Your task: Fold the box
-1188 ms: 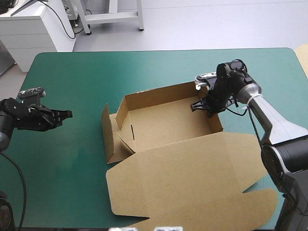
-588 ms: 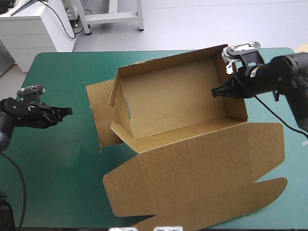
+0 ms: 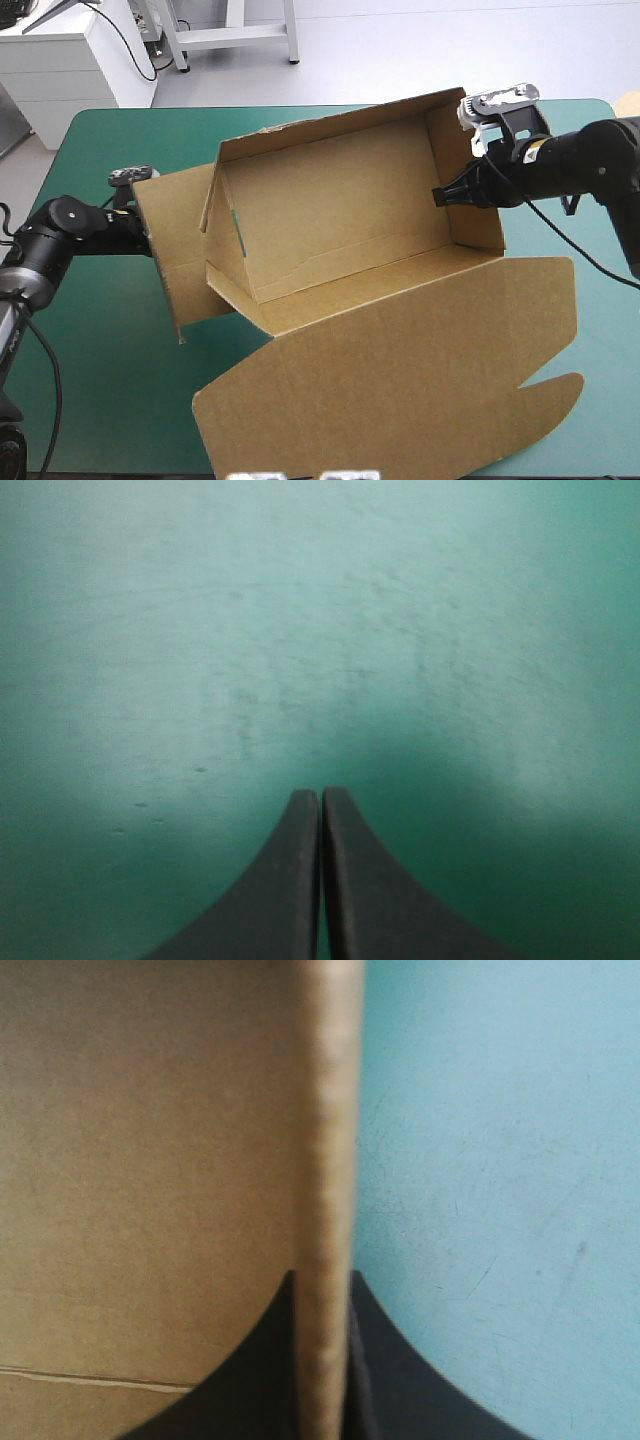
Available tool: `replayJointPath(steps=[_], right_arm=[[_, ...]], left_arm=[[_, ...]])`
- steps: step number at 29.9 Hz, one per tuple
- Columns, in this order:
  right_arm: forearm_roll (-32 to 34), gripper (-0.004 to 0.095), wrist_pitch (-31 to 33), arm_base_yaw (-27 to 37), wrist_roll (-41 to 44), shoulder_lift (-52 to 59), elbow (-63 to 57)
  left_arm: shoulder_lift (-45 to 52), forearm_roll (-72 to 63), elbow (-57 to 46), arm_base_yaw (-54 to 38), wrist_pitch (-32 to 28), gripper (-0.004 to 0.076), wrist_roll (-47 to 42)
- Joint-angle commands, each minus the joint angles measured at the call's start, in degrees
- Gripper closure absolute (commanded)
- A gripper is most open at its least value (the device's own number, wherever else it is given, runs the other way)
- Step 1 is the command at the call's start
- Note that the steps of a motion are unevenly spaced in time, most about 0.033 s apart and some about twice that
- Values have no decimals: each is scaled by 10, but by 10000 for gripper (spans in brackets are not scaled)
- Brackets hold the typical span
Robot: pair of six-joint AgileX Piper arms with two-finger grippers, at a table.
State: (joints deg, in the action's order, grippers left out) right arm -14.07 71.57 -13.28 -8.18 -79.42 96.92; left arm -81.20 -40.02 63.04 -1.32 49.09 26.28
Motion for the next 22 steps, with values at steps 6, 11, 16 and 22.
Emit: replayJointPath(steps=[6,11,16,22], right_arm=[[68,910,-48,4,47,-29,17],[79,910,-55,4,48,-39,17],[84,910,-63,4,48,-52,17],[89,910,-66,4,48,-58,17]], left_arm=[[28,-164,13,25,74,732,87],[38,-221,13,25,101,732,118],[44,-312,13,26,141,731,152],[44,-347,13,26,158,731,176]])
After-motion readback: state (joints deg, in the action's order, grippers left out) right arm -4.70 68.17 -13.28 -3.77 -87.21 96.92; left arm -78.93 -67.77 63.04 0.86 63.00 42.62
